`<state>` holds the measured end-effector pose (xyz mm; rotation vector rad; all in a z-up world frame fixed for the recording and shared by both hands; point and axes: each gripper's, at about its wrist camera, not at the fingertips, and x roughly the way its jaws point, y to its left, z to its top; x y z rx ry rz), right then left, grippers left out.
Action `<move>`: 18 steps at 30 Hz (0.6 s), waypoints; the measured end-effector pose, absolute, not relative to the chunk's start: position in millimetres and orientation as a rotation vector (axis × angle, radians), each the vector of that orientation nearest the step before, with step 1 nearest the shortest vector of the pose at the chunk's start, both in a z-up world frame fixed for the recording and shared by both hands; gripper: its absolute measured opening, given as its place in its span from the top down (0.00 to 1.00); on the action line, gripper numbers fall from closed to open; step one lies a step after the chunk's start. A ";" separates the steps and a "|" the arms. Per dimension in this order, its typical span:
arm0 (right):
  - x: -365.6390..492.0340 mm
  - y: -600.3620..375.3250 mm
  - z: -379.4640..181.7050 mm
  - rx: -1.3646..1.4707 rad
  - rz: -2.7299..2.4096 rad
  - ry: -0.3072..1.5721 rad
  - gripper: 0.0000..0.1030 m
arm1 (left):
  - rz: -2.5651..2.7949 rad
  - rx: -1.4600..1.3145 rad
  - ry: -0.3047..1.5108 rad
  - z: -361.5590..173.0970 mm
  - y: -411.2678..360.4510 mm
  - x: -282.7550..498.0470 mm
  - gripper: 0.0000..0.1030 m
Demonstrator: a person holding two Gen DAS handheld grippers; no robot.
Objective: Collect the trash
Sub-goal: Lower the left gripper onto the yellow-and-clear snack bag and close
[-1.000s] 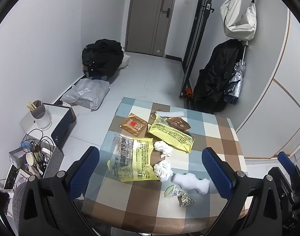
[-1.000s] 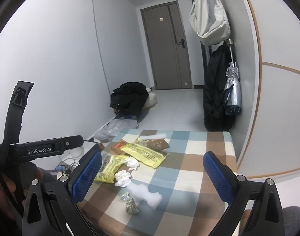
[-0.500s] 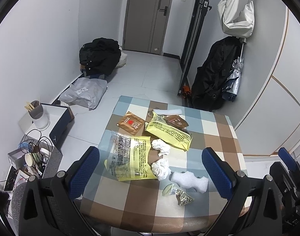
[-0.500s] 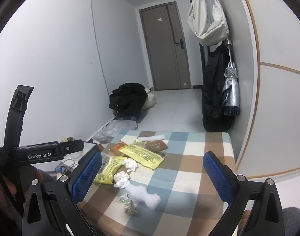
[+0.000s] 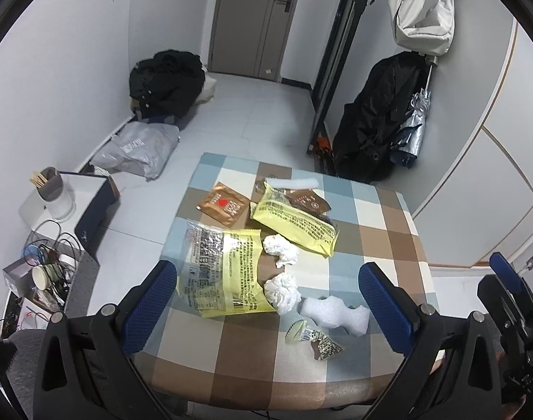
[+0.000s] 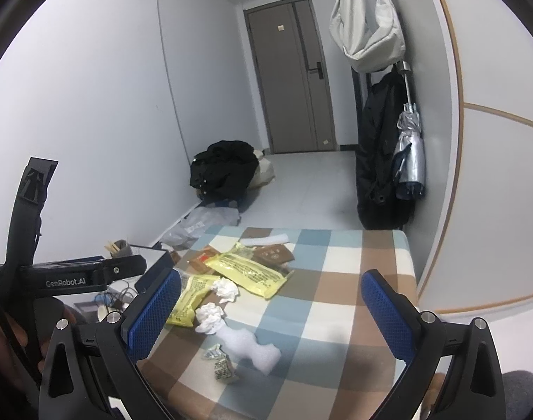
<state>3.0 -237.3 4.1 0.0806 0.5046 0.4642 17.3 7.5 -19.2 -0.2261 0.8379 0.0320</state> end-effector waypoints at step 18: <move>53.2 -233.3 -50.0 0.144 0.505 0.675 0.00 | 0.007 -0.288 1.212 -97.5 42.6 66.6 0.01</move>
